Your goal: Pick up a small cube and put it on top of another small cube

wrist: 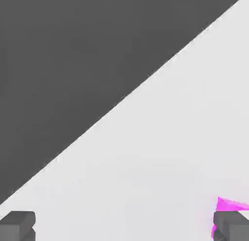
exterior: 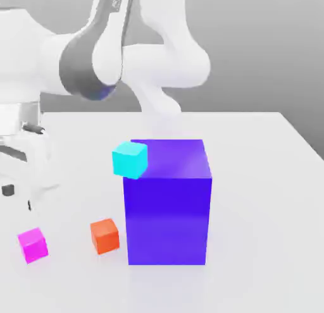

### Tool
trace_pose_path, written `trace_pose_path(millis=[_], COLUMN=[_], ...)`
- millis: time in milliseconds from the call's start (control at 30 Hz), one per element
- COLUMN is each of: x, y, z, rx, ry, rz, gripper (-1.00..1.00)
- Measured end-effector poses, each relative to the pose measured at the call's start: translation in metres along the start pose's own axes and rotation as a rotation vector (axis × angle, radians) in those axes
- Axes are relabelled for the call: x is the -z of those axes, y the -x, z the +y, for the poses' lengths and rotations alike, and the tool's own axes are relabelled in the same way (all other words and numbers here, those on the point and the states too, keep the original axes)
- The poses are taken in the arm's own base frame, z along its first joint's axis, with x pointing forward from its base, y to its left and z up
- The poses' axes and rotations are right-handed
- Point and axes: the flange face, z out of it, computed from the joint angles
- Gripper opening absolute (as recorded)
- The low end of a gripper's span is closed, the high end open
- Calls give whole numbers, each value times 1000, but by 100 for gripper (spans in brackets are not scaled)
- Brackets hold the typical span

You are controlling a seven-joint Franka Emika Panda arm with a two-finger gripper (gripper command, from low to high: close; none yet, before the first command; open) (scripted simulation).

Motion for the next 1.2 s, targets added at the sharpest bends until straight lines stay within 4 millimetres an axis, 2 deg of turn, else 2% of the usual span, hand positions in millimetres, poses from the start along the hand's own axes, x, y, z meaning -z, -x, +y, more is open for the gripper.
trace_pose_path(millis=[133,300,333,533,600,733,767,867,1133,1200], x=[-60,-120,-127,-131,-118,-75,-72,-79,-120,-123], y=[-23,-27,-27,-26,-27,-26,-21,-18,-21,-17], z=[47,63,64,65,62,57,50,39,27,9], rx=[-110,-128,-129,-130,-129,-128,-81,92,588,761], ry=[108,127,128,128,128,128,129,182,356,378], rz=[6,10,8,8,10,8,5,-7,-74,-75], gripper=[0,0,-100,-100,-100,-100,-100,-100,-100,-100])
